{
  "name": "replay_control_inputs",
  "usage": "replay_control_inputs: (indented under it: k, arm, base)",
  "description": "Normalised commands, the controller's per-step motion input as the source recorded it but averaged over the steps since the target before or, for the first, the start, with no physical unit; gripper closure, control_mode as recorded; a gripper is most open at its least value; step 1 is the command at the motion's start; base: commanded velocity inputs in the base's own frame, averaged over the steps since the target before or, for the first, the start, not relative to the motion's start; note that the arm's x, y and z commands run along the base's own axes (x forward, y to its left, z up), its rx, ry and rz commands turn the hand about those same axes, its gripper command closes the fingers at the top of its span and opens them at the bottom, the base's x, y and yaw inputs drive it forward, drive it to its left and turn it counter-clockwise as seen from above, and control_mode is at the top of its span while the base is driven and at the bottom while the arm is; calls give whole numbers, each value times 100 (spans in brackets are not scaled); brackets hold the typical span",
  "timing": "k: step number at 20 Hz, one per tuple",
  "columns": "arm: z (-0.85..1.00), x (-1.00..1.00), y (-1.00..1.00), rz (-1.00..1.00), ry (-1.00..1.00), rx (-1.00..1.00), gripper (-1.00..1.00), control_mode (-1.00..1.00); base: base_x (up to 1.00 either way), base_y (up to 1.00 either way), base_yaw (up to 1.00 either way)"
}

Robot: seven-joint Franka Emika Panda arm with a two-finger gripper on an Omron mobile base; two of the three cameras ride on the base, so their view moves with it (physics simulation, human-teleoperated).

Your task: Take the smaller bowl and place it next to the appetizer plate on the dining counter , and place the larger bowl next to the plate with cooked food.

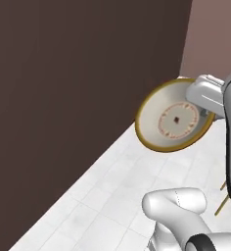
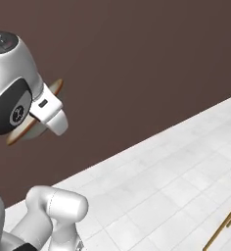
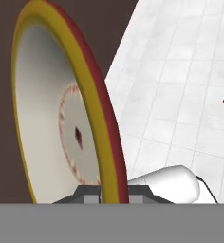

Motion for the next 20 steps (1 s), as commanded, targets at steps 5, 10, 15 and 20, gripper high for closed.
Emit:
replay_control_inputs:
  k: [5, 10, 15, 20]
  arm:
    - [0, 0, 0, 0, 0, 0, 100, 100]
    - [0, 0, 0, 0, 0, 0, 100, 100]
    - [0, 0, 0, 0, 0, 0, 100, 100]
    - [0, 0, 0, 0, 0, 0, 100, 100]
  base:
    - [39, 0, -42]
    - [42, 0, -45]
    - [54, -1, -51]
    - [73, 23, -54]
